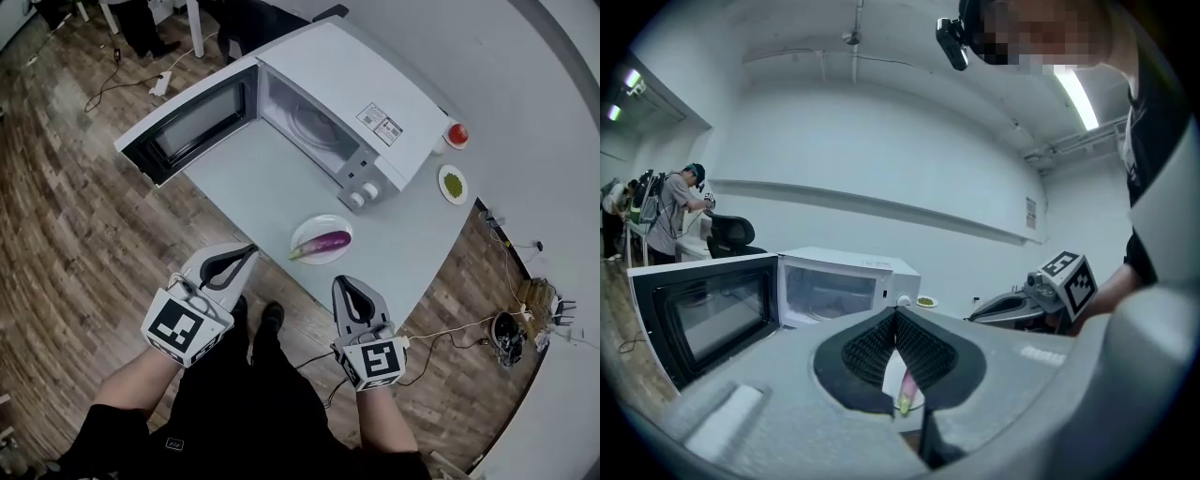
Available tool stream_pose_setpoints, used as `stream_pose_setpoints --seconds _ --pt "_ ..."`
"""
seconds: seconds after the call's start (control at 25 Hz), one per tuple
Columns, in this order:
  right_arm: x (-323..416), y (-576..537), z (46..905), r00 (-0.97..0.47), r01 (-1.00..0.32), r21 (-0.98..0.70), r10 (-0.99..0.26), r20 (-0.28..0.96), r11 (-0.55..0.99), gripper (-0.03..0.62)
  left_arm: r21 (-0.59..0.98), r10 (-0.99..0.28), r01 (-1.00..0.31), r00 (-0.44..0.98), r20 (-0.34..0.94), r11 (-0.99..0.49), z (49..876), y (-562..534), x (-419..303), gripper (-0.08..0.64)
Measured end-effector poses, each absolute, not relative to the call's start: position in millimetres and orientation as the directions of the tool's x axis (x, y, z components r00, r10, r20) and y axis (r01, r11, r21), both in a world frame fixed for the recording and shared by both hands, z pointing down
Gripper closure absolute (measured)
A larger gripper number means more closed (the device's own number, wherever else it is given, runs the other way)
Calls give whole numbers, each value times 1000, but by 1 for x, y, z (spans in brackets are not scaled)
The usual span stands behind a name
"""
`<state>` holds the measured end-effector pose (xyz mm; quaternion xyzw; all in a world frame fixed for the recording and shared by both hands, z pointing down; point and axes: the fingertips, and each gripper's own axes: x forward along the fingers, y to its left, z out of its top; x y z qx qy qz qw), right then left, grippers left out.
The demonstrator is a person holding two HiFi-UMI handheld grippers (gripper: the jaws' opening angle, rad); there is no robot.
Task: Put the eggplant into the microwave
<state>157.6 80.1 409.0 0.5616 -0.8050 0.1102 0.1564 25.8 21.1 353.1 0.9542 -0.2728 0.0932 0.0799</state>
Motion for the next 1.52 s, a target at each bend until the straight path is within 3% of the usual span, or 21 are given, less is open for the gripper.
stream_pose_setpoints --seconds 0.28,0.92,1.52 --pt "154 69 450 -340 -893 118 -822 458 435 573 119 -502 -542 827 253 -832 381 11 34 552" --pt "159 52 552 -347 -809 193 -715 606 556 539 167 -495 -555 817 297 -815 439 -6 43 552" --pt "167 49 616 -241 -529 443 -629 739 723 472 195 -486 -558 814 319 -807 471 -16 52 552"
